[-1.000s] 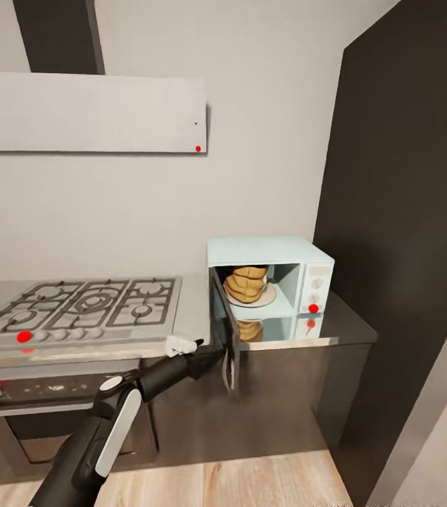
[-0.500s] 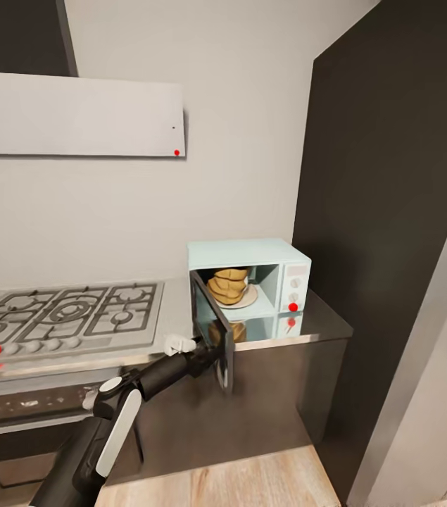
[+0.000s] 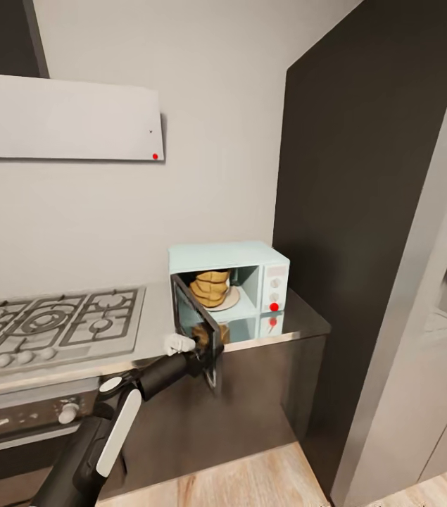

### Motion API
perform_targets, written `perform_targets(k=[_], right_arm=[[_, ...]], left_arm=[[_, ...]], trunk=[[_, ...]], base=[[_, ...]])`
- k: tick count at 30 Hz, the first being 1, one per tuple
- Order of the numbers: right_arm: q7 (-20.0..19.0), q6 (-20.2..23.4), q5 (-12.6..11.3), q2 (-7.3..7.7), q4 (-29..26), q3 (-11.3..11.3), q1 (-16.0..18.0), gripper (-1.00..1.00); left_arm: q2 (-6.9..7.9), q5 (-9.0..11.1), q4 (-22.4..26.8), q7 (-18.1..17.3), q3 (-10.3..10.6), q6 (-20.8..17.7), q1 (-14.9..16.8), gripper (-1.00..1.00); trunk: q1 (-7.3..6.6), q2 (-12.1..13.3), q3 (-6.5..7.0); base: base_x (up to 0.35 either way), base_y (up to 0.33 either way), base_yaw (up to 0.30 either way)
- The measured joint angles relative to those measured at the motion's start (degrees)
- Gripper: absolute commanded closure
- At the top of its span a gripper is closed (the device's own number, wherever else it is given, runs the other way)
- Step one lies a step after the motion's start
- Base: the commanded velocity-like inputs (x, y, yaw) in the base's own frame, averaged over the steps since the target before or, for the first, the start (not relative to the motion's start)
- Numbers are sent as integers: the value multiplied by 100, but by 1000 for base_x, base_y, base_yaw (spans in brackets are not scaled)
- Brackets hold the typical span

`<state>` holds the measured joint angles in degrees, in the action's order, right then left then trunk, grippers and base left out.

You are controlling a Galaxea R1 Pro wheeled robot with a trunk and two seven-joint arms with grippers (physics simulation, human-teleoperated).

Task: In the kitchen, take the popcorn bag from the countertop, put it into the microwave, and heat it until the popcorn is cooked so the cooked popcorn ends up inside the bag.

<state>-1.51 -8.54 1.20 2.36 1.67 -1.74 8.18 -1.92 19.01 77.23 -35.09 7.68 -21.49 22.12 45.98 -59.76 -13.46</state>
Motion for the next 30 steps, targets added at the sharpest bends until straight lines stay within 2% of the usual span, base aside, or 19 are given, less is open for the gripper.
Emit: perform_targets(k=[15,30], right_arm=[[2,0,0,1,0,-6,0,-100],[5,-7,23,43,0,7,1,-100]], left_arm=[[0,6,0,-1,-1,-1,0,-100],[25,57,46,-27,-26,-13,-1,-100]], trunk=[[0,0,83],[0,0,94]], base=[[0,0,-175],[0,0,-9]])
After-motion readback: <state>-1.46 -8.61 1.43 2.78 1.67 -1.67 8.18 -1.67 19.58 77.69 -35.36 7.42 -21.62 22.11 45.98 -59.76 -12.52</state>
